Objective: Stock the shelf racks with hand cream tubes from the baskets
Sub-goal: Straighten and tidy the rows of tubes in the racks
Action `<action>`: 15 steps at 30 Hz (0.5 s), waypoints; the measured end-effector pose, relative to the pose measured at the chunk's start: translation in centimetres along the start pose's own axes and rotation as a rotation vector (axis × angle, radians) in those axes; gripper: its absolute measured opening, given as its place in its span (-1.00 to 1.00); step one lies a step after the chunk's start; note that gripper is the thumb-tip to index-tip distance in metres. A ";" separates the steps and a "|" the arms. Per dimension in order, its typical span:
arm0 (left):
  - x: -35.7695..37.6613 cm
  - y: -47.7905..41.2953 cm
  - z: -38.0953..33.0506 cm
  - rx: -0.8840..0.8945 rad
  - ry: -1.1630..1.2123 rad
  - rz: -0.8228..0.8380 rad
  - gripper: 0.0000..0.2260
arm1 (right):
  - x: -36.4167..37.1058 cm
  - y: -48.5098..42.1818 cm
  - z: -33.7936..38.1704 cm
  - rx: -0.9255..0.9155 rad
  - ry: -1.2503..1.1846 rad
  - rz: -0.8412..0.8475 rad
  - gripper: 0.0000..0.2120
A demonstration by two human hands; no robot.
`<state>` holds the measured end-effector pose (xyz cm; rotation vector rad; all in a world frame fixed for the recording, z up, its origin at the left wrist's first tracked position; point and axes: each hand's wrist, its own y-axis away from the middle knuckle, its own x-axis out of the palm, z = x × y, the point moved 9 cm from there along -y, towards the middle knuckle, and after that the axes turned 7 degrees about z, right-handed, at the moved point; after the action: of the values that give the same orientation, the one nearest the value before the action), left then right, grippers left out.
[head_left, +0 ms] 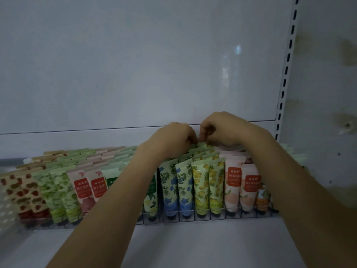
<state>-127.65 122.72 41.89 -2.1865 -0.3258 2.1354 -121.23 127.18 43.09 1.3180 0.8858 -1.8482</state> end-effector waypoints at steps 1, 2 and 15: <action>0.0 0.0 0.0 0.000 0.001 0.001 -0.66 | -0.1 0.0 0.0 -0.011 0.002 -0.008 -0.78; 0.0 0.0 0.0 0.002 0.003 0.001 -0.66 | -0.1 0.0 0.1 -0.017 0.003 -0.010 -0.77; -1.7 1.1 -1.2 0.009 0.042 -0.028 -0.73 | -1.9 1.8 0.1 0.008 -0.059 0.092 -0.86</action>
<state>-126.34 121.38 43.42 -2.2050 -0.3418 2.0700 -119.30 126.43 44.72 1.2815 0.7750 -1.8109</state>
